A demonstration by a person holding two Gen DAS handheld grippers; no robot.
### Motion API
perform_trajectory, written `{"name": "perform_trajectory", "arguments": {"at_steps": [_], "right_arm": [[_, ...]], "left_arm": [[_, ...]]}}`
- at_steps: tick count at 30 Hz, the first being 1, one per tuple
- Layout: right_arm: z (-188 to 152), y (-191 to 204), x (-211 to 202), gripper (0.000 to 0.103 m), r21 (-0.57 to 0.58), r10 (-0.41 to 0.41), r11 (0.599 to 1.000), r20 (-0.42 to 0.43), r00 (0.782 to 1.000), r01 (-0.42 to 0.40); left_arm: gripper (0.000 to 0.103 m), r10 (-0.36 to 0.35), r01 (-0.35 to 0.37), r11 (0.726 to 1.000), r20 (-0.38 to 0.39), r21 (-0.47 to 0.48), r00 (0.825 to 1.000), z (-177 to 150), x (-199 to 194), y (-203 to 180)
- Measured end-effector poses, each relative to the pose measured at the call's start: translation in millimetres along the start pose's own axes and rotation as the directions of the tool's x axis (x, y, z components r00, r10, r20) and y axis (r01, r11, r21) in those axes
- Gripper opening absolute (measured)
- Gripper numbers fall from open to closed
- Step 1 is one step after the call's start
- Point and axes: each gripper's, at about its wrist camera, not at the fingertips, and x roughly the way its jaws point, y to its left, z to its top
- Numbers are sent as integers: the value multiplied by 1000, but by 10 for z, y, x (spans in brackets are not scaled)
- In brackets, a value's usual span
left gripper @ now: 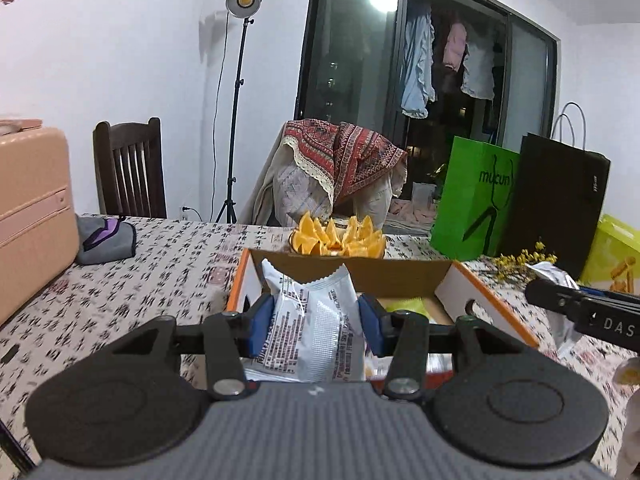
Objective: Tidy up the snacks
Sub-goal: 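Lower both held white packets into the box and open both tools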
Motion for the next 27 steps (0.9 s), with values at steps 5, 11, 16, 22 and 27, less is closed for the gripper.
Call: {"name": "perform_trajectory", "arguments": {"at_steps": [5,11,16,22,27], "right_arm": [[102,11,436,41,9,-15,1000,-26,1000,15],[-93,-67,878,41,-15,-48,999,-22,999,48],[-248,-152,1045,41,-16,-39,999,-82,996,38],[-331,-167,1112,41,-17,-48,999,-107,993,47],[-351,-159,1120,45,-21,-49,999,-125,991,47]], "left_arm": [[47,35,-36,999,-32,-15,999,107,432,-38],[47,55,-56,997,-21,-54,998,-20,816,87],[47,56,-55,998,-23,6,998,-125,935,78],[48,77,-77,997,-33,7,996,-214,980,98],[55,63,-63,998,-23,-5,998,-233,968,120]]}}
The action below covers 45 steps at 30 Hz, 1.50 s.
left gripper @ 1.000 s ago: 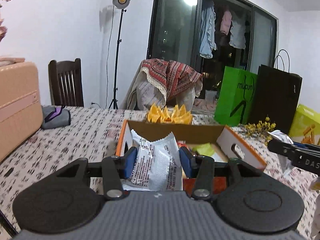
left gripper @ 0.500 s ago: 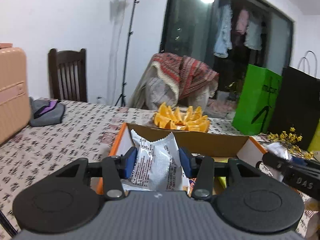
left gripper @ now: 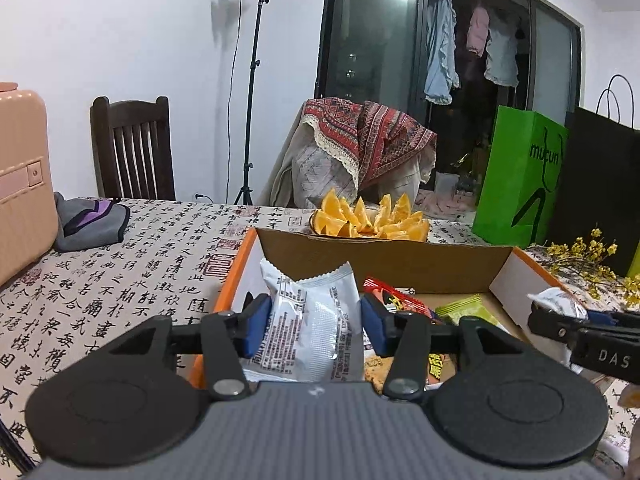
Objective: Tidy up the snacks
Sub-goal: 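Lower both held white packets into the box and open both tools, then withdraw both tools from the box toward the remaining packets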
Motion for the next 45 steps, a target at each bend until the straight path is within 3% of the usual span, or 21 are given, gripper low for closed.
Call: {"name": "perform_trajectory", "arguments": {"at_steps": [2,4,6,9,28,45], "right_arm": [[-7,6,-2,49,0,-1,1000,-8,1000,1],[-9,-1,-18,63,3,-2,1000,-10,1000,2],[-1,-5,-44,91,9,3,1000,-3,1000,-3],[4,-13,-90,103,21,18,1000,11,1000,-18],[42,19,-198,103,24,10,1000,33,999,-11],[145,-6,-593,103,44,-27,999,62,998,24]], "left_arm": [[72,3,-3,1000,8,-4,1000,2,-18,3],[92,21,-21,1000,31,-10,999,-3,-59,6],[103,20,-19,1000,52,-20,998,2,-102,17],[103,14,-12,1000,65,-29,998,4,-128,11],[103,20,-18,999,79,-35,997,11,-193,-10],[103,-5,7,1000,140,-13,990,146,-690,-114]]}}
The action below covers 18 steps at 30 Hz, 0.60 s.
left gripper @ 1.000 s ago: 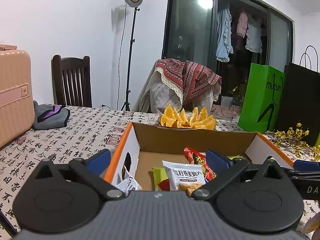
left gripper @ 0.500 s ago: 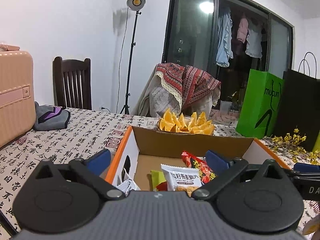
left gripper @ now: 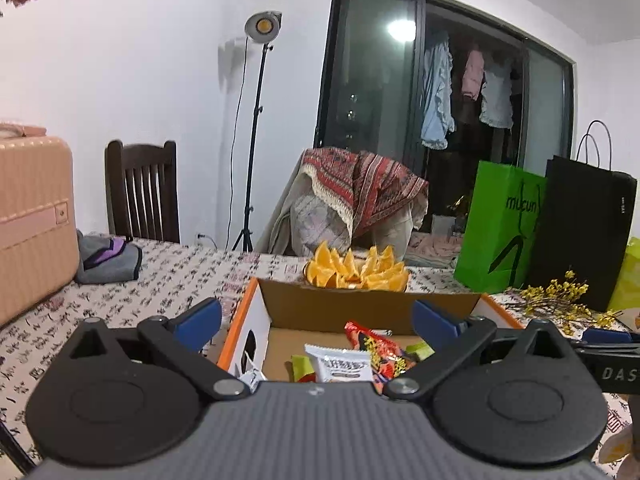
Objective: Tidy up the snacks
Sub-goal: 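Withdraw both tools from the box toward the remaining packets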
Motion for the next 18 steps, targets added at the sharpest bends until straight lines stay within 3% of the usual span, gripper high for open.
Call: {"name": "perform_trajectory", "arguments": {"at_steps": [9,18], "right_arm": [[-21,-36,-317,103,-15,-15,1000,-26,1000,15],[-286,-132,-675,103,-28,-18,999,-62,998,16]], "left_arm": [[103,-58,54,997,-59,-59,997,118,-196,92],[103,-33,29,999,-137,-35,990,-198,-481,285]]}}
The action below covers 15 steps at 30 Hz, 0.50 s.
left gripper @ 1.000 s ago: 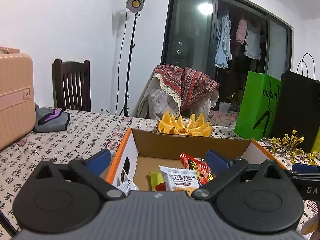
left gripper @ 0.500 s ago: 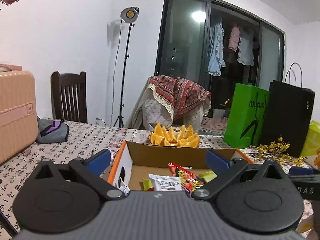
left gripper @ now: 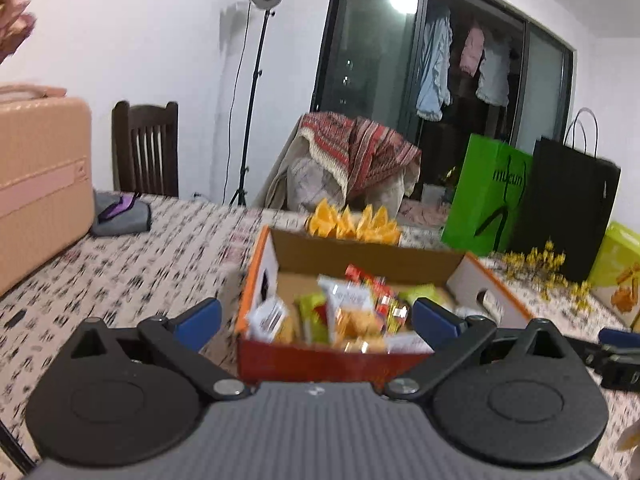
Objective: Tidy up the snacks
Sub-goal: 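Withdraw both tools from the box toward the remaining packets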
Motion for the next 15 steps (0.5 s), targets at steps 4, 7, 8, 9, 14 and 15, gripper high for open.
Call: {"name": "perform_trajectory", "arguments": {"at_steps": [4,7,8,9,14,15], "right_arm": [[-178,-31,-112,103,1,1,1000,-26,1000,-1],[-327,-56,-184,103,8,9,1000,-48,999,-8],[-379,-69,-203,103,12,14,1000,-56,998,-13],[-428,-80,-217,103,15,17,1000,-65,998,-16],[-653,-159,-352,103,59,79,995,-63,995,-75],[-690,-173,-381,103,69,90,994,-61,994,-86]], "left_arm": [[103,16,-15,1000,-38,13,999,-213,-108,118],[103,22,-21,1000,-61,18,998,-390,-183,201],[103,25,-23,1000,-67,18,997,-436,-197,218],[103,28,-26,999,-73,19,997,-487,-217,242],[103,24,-23,999,-84,23,996,-686,-307,318],[103,24,-22,999,-87,25,996,-719,-313,333]]}}
